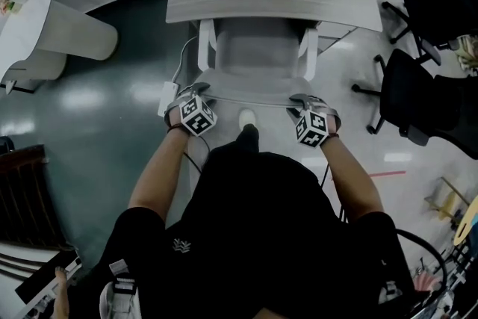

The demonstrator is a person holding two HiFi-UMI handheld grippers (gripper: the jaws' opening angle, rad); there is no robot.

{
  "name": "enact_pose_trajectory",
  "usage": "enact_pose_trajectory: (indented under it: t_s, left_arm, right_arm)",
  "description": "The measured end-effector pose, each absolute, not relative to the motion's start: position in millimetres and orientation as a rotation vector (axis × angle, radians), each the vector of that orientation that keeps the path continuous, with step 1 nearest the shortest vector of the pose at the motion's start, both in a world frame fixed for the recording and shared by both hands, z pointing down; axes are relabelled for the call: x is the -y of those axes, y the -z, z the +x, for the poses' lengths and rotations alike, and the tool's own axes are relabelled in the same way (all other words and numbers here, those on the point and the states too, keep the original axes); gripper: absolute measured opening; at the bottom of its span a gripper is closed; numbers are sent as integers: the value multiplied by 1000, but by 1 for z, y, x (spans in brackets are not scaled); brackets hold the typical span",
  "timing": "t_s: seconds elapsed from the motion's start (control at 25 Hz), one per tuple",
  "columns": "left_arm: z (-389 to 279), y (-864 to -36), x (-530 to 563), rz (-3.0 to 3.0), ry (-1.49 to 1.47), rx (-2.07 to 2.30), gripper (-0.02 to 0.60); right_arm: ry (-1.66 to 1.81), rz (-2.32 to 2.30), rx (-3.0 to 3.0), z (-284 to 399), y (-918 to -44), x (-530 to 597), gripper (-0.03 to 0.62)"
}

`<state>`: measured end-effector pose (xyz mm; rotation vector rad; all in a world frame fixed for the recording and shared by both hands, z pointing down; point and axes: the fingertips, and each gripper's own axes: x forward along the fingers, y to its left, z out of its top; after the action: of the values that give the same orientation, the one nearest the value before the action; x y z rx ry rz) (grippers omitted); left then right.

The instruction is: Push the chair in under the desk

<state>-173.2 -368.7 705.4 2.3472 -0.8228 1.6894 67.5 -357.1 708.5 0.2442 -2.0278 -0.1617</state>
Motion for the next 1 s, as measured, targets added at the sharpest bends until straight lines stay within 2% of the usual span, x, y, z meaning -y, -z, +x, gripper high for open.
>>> enact_pose_trajectory:
  t_s: [1.0]
  left_arm:
    - [-182,-706,372,2353,-1675,809,196]
  right_arm:
    - [188,154,2020,58,-711,367,118]
